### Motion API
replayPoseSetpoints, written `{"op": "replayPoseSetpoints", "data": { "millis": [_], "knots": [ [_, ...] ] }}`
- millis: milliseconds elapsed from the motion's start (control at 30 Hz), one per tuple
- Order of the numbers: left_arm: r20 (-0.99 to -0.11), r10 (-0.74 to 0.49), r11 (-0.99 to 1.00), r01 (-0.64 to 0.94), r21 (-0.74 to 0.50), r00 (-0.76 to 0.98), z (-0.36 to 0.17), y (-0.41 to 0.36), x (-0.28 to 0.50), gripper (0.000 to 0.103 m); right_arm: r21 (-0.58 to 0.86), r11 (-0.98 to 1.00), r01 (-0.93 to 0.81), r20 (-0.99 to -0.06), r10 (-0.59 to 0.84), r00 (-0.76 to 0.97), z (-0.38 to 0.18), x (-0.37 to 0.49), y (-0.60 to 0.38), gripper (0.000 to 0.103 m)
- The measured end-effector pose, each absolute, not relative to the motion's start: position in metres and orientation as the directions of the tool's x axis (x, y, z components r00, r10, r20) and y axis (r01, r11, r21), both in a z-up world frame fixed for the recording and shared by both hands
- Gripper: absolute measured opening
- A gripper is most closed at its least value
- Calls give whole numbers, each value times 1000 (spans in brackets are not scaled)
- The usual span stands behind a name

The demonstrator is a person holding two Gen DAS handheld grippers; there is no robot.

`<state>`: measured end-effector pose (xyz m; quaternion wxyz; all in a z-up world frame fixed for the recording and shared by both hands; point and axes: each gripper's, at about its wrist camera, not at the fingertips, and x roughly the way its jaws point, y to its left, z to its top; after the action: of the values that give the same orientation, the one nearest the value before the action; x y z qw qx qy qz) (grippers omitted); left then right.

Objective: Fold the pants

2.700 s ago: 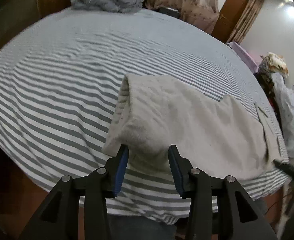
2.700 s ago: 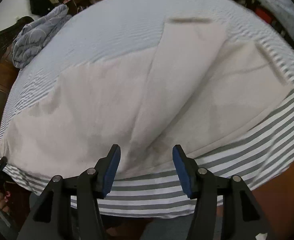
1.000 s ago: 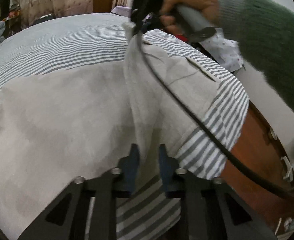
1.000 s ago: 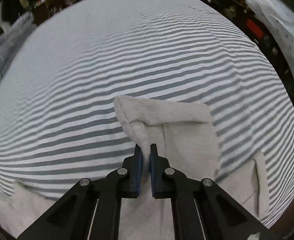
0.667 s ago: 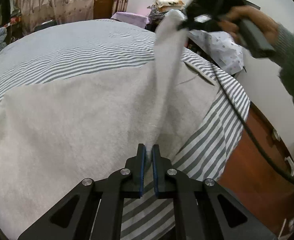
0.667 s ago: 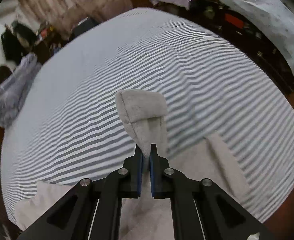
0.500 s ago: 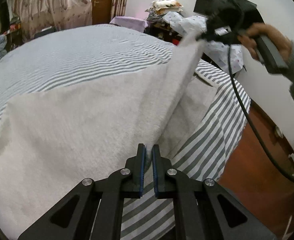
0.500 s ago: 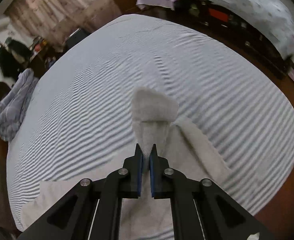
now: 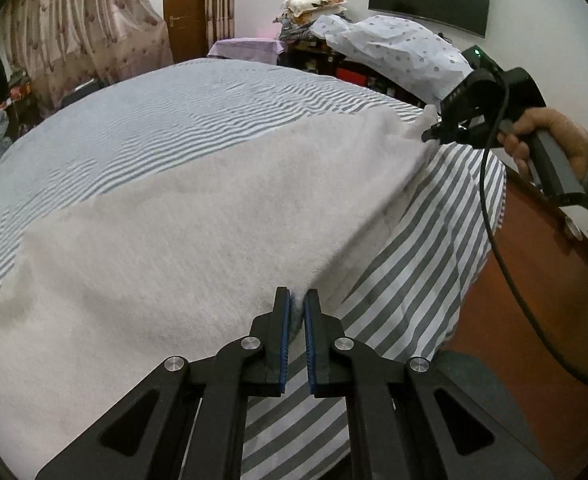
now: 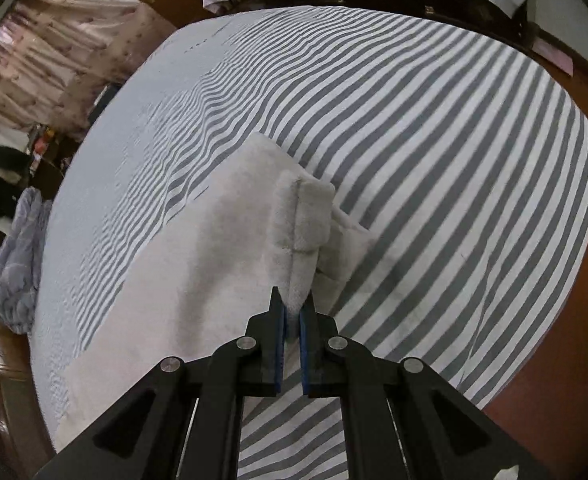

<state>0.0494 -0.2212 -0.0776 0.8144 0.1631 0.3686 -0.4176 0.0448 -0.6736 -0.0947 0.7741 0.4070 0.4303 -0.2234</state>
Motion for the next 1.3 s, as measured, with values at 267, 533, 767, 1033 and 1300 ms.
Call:
{"op": "replayPoseSetpoints", "data": {
  "millis": [267, 533, 767, 1033, 1300],
  "knots": [
    [-794, -526, 571, 818, -63, 306, -98, -227, 45, 7, 439, 527, 727, -857, 3, 516, -121, 30, -685, 18],
    [-808, -527, 560, 823, -99, 261, -101, -233, 34, 7, 465, 515, 720, -833, -22, 553, -119, 13, -692, 36],
    [-785, -532, 670, 724, -162, 318, -83, -204, 68, 9, 431, 542, 721, -824, -88, 559, -115, 1, -680, 36],
    [-811, -390, 871, 462, -170, 436, -93, -128, 134, 12, 409, 651, 639, -767, -133, 627, -55, 35, -658, 38],
    [-804, -410, 892, 375, -254, 431, -110, -80, 138, 11, 484, 837, 255, -771, 269, 577, -32, 208, -534, 39]
  ]
}}
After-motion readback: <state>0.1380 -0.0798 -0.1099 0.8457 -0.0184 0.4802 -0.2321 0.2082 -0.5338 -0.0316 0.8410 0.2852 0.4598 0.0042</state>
